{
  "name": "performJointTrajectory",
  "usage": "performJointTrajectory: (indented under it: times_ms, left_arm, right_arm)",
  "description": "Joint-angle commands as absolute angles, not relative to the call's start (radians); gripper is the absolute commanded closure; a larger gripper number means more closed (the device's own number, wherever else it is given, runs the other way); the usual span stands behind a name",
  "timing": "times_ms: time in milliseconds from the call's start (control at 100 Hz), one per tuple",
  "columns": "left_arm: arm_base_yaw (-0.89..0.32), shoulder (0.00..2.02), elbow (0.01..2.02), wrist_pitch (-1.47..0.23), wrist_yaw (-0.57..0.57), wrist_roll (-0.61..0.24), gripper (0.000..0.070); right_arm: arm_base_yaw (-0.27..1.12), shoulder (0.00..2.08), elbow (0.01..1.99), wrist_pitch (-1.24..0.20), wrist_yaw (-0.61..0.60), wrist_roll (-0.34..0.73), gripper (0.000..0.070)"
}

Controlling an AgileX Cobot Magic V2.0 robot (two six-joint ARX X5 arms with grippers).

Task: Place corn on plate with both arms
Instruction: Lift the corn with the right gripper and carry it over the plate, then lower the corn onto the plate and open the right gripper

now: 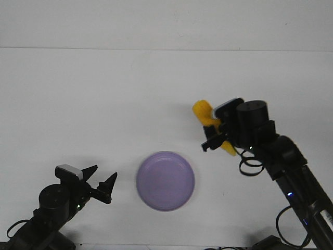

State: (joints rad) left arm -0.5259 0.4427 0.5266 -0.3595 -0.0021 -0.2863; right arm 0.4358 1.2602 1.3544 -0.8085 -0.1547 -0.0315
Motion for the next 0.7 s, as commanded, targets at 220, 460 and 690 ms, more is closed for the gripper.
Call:
performJointTrajectory:
  times_ms: [220, 460, 690]
  left_arm:
    - [-0.530, 0.444, 0.535, -0.353, -0.005, -0.273, 0.0197]
    - [-0.530, 0.444, 0.535, -0.353, -0.005, -0.272, 0.0197]
    - [-0.530, 0.444, 0.535, -0.353, -0.004, -0.270, 0.0196]
  right_arm:
    - [0.774, 1.319, 1.100, -0.571, -0.146, 0.151, 0.0376]
    - [0.898, 1.479, 1.038, -0.463, -0.101, 0.187, 0.0376]
    - [0.930, 1.573, 1.038, -0.449, -0.078, 0.187, 0.0277]
